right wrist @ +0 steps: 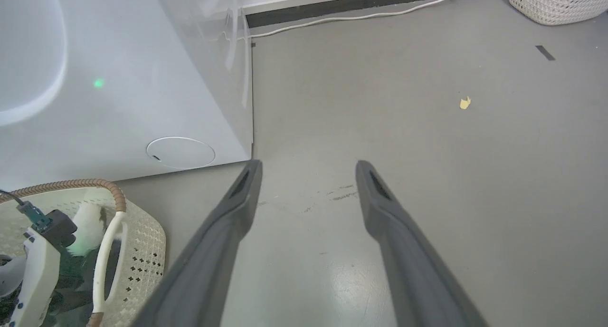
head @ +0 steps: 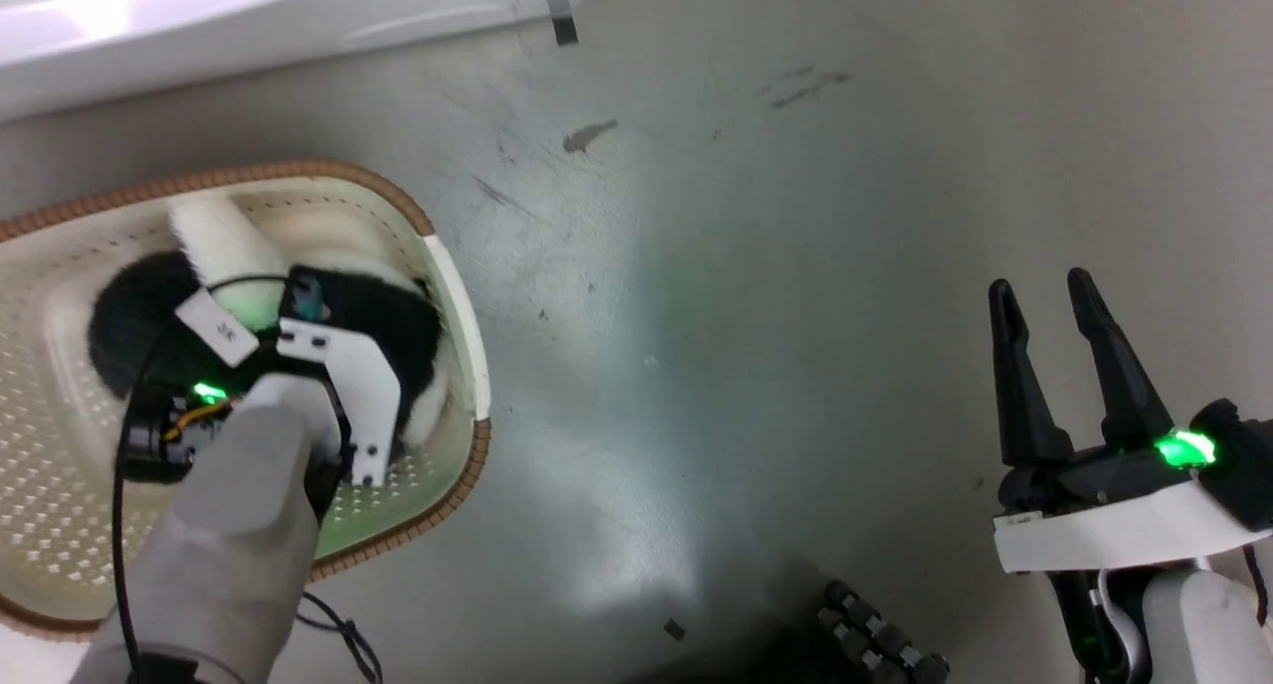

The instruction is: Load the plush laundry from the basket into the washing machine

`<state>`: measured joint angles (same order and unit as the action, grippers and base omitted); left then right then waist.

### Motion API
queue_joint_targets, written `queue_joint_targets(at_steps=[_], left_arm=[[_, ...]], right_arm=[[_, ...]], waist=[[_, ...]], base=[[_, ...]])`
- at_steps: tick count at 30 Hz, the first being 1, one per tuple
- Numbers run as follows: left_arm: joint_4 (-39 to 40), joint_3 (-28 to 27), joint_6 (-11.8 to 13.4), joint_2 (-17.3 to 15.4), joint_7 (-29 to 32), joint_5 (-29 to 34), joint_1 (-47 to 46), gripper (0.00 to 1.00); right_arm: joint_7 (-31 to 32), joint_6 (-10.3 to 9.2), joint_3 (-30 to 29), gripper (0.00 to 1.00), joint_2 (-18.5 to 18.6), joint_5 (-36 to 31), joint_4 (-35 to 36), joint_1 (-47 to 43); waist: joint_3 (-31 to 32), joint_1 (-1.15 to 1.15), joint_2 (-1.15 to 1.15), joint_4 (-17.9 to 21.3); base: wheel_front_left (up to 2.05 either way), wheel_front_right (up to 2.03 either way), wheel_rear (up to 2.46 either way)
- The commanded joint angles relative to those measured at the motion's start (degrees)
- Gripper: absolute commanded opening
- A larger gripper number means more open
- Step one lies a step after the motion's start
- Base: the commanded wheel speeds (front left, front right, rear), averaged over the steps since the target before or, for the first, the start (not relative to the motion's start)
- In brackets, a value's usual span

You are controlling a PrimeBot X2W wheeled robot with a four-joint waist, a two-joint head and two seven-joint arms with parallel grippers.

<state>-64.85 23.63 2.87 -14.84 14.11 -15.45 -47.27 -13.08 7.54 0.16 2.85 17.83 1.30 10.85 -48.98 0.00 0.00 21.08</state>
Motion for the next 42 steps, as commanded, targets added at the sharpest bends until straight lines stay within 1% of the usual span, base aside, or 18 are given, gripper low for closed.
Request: queue_joint_targets(at_steps=[1,5,6,7,10,13,16,18,19,23,30,34,39,42], left_arm=[[-2.33,0.62,0.37,-0.70,0.87,-0.41,-0.42,1.00],[-4.68,1.46,0.78,-0.77,2.05,-1.48,-1.89,1.00],[-5.28,1.64,0.91,-0.74,2.46,-1.79,-2.15,0.27],[-5.87,1.83,0.94,-0.79,2.68,-2.09,-2.38,0.00],[-7.64,2.21,0.87,-1.23,2.38,-3.17,-2.87,0.00],[-9.06,2.28,1.17,-1.85,0.56,-4.20,-3.26,0.00],[-9.04,1.77,0.99,-1.67,-2.03,-5.05,-1.99,0.00],[-8.92,1.57,1.01,-0.75,-4.00,-5.55,-1.08,0.00],[-8.85,1.15,0.80,0.39,-7.13,-6.41,0.52,0.00],[-8.66,0.40,0.07,2.39,-11.86,-7.85,3.17,0.00],[-8.37,-0.13,-2.29,5.47,-20.04,-9.61,7.87,0.00],[-7.75,-0.05,-3.81,6.32,-25.35,-10.06,10.38,0.00],[-5.02,0.14,-5.41,7.40,-28.55,-10.23,13.60,0.00],[-1.48,0.05,-5.68,7.67,-29.02,-9.98,15.65,0.00]], right_arm=[[-0.55,-0.05,-0.18,1.00,0.02,0.57,0.29,1.04],[-1.03,-0.05,-0.29,1.00,0.02,1.19,0.25,1.35],[-1.15,-0.05,-0.29,1.00,0.02,1.29,0.21,1.43],[-1.27,-0.05,-0.28,1.00,0.02,1.37,0.15,1.55],[-1.63,-0.05,-0.22,1.00,0.02,1.63,-0.07,2.25],[-1.92,-0.05,-0.08,1.00,0.03,1.92,-0.34,3.32],[-1.92,-0.05,-0.23,1.00,0.03,1.44,-0.57,3.68],[-1.92,-0.05,-0.71,1.00,0.03,0.59,-0.60,3.29],[-1.92,-0.05,-1.62,1.00,0.03,-0.80,-0.72,2.42],[-1.92,-0.05,-2.63,1.00,0.03,-2.74,-0.75,0.58],[-1.92,-0.05,-4.05,1.00,0.03,-5.97,-0.59,-2.83],[-1.92,-0.05,-4.69,1.00,0.03,-7.04,-0.44,-4.47],[-1.92,-0.05,-6.17,1.00,0.03,-7.77,-0.07,-7.31],[-1.92,-0.05,-6.75,1.00,0.03,-8.26,-0.17,-8.77]], waist=[[-1.03,0.00,0.00,0.52],[-2.75,0.00,0.00,1.23],[-3.11,0.00,0.00,1.40],[-3.43,0.00,0.00,1.63],[-4.02,0.00,0.00,2.50],[-4.02,0.00,0.00,3.40],[-1.53,0.00,0.00,2.99],[0.90,0.00,0.00,2.02],[4.75,0.00,0.00,0.51],[10.63,0.00,0.00,-1.67],[20.95,0.00,0.00,-5.99],[25.93,0.00,0.00,-8.25],[31.00,0.00,0.00,-11.48],[33.32,0.00,0.00,-13.12]], base=[[0.00,0.00,0.00],[0.00,0.00,0.00],[0.00,0.00,0.00],[0.00,0.00,0.00],[0.00,0.00,0.00],[0.00,0.00,0.00],[0.00,0.00,0.00],[0.00,0.00,0.00],[0.00,0.00,0.00],[0.00,0.00,0.00],[0.00,0.00,0.00],[0.00,0.00,0.00],[0.00,0.00,0.00],[0.00,0.00,0.00]])
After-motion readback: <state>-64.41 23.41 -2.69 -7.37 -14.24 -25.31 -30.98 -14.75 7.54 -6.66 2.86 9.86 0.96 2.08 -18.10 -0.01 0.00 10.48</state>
